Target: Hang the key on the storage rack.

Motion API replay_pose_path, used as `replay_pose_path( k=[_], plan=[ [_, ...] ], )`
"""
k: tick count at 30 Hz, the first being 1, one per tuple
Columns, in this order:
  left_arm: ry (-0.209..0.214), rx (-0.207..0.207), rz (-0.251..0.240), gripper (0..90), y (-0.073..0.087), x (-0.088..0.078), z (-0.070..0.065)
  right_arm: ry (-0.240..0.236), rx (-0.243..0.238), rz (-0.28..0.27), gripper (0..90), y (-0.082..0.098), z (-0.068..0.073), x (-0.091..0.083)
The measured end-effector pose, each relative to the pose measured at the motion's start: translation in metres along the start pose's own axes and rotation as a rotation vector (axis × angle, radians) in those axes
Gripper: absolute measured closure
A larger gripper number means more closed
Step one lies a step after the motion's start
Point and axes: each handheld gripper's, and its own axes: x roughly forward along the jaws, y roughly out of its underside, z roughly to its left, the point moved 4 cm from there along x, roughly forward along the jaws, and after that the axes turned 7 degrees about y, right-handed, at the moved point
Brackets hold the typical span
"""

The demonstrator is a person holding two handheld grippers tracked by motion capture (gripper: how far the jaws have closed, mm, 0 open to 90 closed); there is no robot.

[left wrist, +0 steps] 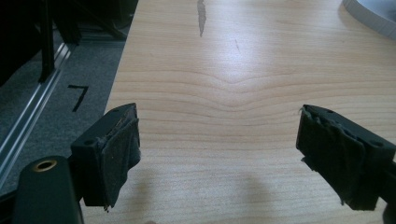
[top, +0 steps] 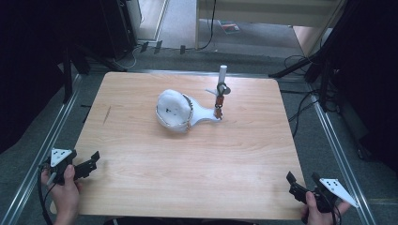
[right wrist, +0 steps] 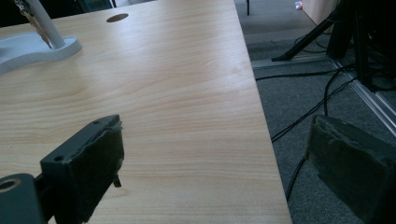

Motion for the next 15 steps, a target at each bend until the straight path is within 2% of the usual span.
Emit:
replay_pose_path(
  k=[11,15],
  plan=[
    [-0.003,0.004,0.007,14.5,0.0001,0.0005,0.0001,-0.003,-0.038,-0.005,6.5,0.0025,0.0063,0.0032],
    [-0.004,0.000,0.011,14.5,0.0000,0.0009,0.0001,-0.002,-0.029,-0.001,10.0,0.0027,0.0072,0.0034]
  ],
)
